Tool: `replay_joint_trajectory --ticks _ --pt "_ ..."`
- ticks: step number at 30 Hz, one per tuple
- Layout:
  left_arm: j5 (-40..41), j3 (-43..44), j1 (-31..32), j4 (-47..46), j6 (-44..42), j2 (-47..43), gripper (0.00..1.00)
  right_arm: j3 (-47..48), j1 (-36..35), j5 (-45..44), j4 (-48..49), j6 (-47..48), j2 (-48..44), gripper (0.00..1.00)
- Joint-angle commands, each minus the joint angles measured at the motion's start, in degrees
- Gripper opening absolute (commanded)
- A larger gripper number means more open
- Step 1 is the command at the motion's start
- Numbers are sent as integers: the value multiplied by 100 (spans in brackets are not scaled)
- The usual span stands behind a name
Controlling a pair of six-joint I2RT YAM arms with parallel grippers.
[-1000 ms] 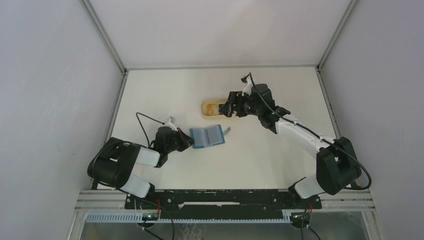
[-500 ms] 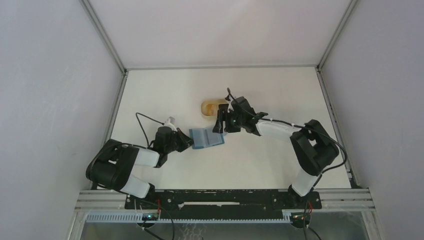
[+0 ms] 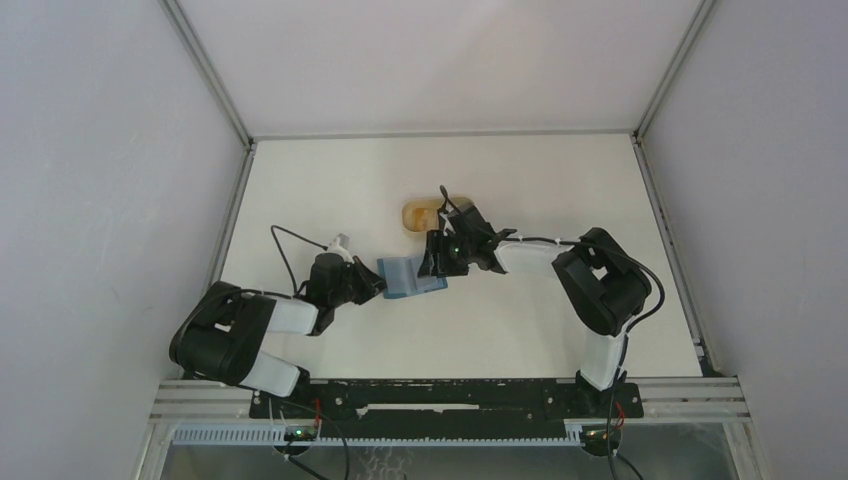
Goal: Take the credit cards out of the card holder
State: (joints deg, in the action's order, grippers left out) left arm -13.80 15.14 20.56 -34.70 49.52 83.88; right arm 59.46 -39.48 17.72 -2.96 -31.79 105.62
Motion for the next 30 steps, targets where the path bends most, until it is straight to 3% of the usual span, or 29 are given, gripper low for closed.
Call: replay_joint_trajectory --ticks 1,16,30 --pt "294 -124 27 790 -302 128 0 232 -30 111 239 -155 128 64" --pt "291 -163 27 743 -285 155 0 461 -195 520 685 -145 -290 63" --pt "272 -246 36 649 -250 197 0 665 -507 1130 880 -183 16 64"
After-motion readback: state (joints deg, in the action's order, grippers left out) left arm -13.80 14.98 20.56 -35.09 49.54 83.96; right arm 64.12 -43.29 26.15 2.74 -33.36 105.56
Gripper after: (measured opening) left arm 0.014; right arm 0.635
